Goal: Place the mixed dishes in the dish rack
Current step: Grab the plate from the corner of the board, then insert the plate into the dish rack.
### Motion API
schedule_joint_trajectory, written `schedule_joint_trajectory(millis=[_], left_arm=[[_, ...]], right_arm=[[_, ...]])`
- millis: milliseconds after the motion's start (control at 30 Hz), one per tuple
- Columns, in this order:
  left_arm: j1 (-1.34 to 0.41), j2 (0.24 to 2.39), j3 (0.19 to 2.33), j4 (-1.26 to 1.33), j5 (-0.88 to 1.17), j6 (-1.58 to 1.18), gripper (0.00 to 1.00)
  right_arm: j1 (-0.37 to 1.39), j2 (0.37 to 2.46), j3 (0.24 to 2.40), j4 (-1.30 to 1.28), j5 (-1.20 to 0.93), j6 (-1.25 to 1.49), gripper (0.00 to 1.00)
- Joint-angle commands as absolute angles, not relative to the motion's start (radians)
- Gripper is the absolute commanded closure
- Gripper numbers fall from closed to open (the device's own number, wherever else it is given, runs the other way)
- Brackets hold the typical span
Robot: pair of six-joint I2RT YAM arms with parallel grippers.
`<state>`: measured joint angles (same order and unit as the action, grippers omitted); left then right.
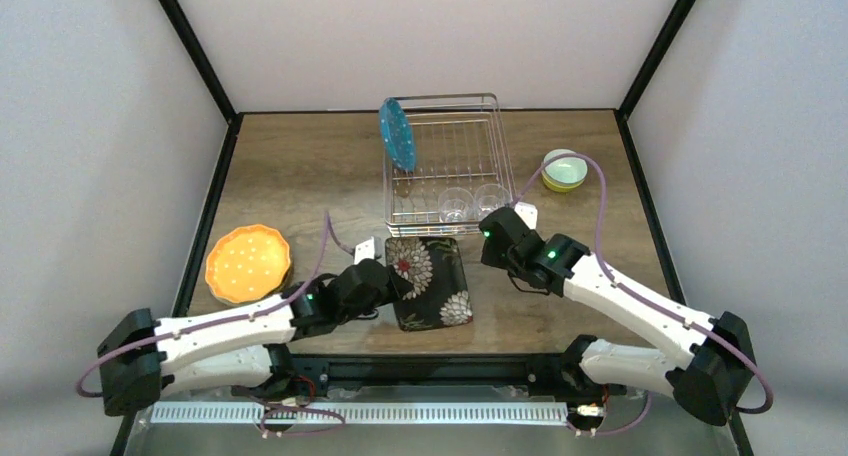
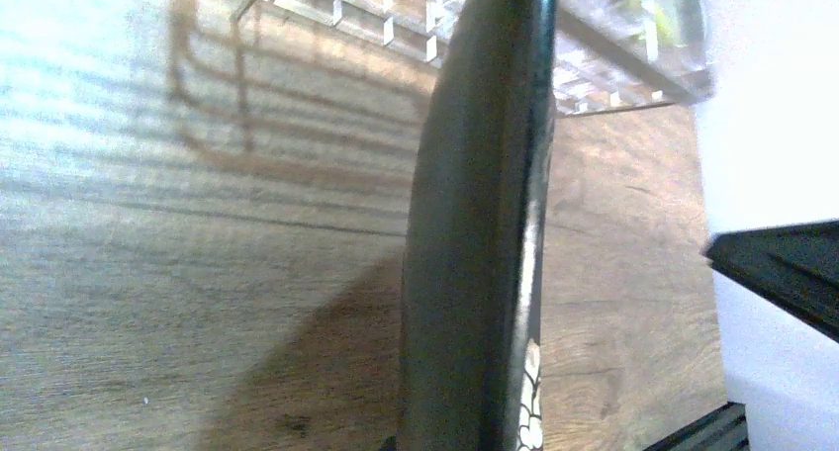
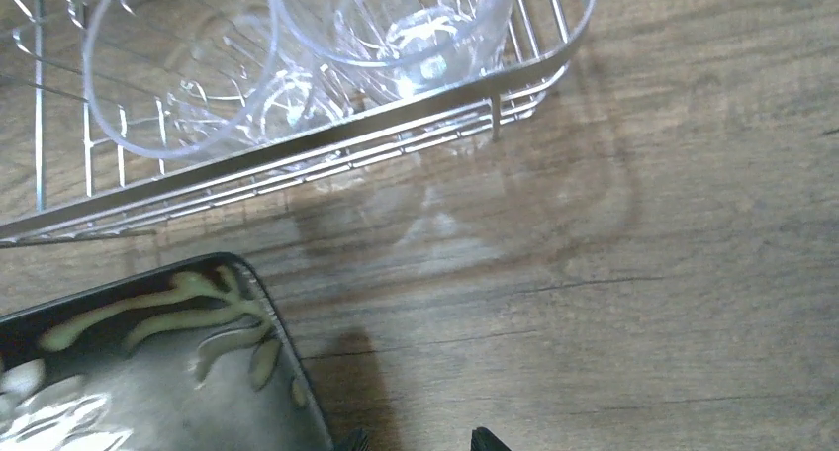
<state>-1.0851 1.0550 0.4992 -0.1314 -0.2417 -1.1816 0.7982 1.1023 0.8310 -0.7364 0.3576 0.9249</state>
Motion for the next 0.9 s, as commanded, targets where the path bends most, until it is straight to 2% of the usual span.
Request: schedule_joint_trajectory(millis=[0,267,467,667,867], left_arm=[[-1.174,0.956,0.686,-0.263,-0.474,-1.169,0.97],[-1.320,1.075,1.090,-0.570,-0.788,-1.055,0.97],[-1.323,1.260,1.376,-0.703,-1.028,-0.903,0.97],[-1.306,1.449,1.572,-0.708,-1.249,-0.730,0.97],[-1.195,1.523,1.554,-0.524,-1.327,-0.593,0.97]], right_arm=[[0.803,1.090,0.882,-0.744,0.414,0.887,0.39],[0.804,1.076,0.953,-0.750,0.460,0.825,0.39],[0.800,1.050,1.010,-0.780,0.543,0.788,0.39],[0.751,1.043,1.063,-0.780,0.567,0.747,0.38],[0.680,1.061,1.062,-0.739,0.552,0.703,0.38]])
